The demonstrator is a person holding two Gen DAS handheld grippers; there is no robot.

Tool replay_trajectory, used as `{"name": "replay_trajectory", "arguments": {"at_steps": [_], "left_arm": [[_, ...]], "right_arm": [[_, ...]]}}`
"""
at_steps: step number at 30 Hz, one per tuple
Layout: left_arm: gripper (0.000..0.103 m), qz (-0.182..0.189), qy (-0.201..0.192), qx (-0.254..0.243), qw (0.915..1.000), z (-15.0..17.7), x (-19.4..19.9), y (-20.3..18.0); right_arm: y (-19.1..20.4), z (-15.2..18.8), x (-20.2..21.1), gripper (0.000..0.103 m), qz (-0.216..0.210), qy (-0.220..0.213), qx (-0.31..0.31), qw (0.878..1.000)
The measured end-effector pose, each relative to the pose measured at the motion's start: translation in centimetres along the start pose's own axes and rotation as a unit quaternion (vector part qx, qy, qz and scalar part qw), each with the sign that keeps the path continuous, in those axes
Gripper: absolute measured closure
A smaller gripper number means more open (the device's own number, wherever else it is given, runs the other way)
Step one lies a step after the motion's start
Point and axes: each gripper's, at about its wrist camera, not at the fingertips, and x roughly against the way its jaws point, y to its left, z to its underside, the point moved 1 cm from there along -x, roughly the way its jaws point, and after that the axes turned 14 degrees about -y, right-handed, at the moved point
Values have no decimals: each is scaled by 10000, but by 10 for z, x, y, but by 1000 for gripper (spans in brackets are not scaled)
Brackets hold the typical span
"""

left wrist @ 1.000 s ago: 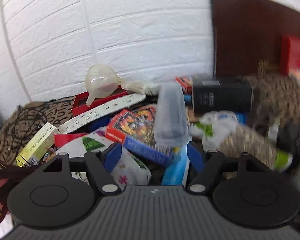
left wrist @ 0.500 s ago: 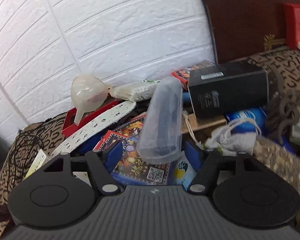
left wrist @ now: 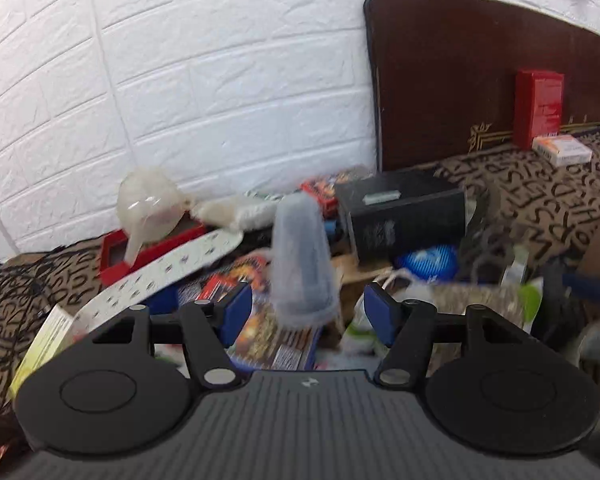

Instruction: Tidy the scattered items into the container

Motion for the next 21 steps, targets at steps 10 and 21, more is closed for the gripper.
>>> {"name": "replay_trajectory", "arguments": {"at_steps": [10,21], "left_arm": [[13,90,370,-234,9990,11,-21,-23],[64,453,890,678,9927,30,-28,-5]], "right_arm": [[9,-9,3,10,-379,-304,431,9979],[-6,-13,-34,20,-1069,592,-436,9915]]}}
